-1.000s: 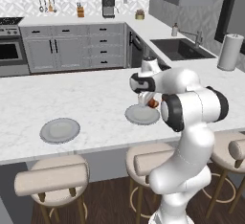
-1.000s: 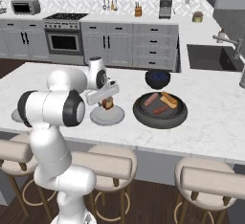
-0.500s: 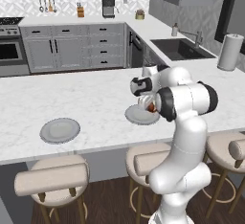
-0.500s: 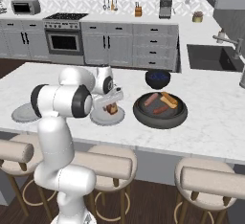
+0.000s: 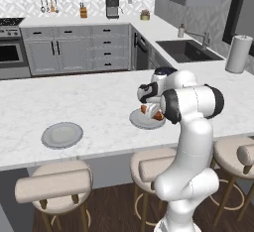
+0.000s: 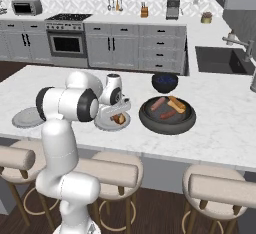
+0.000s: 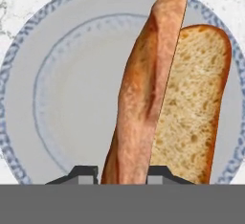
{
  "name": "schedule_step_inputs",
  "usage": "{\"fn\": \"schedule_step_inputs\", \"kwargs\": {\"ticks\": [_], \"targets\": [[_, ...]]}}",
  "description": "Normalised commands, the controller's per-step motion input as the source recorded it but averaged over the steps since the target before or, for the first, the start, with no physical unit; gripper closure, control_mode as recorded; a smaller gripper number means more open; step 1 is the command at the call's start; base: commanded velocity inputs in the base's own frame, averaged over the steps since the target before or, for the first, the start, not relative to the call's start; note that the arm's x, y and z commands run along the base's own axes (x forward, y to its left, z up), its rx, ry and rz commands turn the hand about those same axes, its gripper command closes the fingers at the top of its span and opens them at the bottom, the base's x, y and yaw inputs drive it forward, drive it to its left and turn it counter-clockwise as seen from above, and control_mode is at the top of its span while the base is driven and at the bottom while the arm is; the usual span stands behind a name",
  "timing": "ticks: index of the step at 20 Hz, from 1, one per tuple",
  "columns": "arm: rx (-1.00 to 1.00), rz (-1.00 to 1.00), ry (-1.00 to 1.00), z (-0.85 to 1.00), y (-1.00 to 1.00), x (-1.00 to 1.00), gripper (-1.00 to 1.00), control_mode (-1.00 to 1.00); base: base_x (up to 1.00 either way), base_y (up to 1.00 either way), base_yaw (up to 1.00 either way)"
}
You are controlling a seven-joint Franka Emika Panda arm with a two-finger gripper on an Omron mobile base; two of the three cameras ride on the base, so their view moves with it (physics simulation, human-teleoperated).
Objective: Place one bun and one sausage from the bowl on each plate.
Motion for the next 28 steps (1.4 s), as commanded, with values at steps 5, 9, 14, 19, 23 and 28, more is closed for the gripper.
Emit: {"fn": "schedule_step_inputs", "kwargs": {"ticks": [5, 9, 14, 19, 23, 28], "targets": [[-0.01, 0.00, 0.00, 0.09, 0.22, 0.00, -1.00, -1.00, 0.00, 0.00, 0.00], [-0.02, 0.00, 0.00, 0.19, 0.29, 0.00, -1.00, -1.00, 0.00, 0.00, 0.00], [-0.01, -0.01, 0.00, 0.89, 0.03, 0.00, -1.00, -1.00, 0.00, 0.00, 0.00], [0.01, -0.11, 0.01, 0.87, -0.22, 0.33, -1.00, -1.00, 0.00, 0.00, 0.00], [0.00, -0.30, 0.19, 0.42, -0.75, 0.94, -1.00, -1.00, 0.00, 0.00, 0.00], [0.00, -0.35, 0.30, 0.11, -0.80, 0.54, -1.00, -1.00, 0.00, 0.00, 0.00]]}}
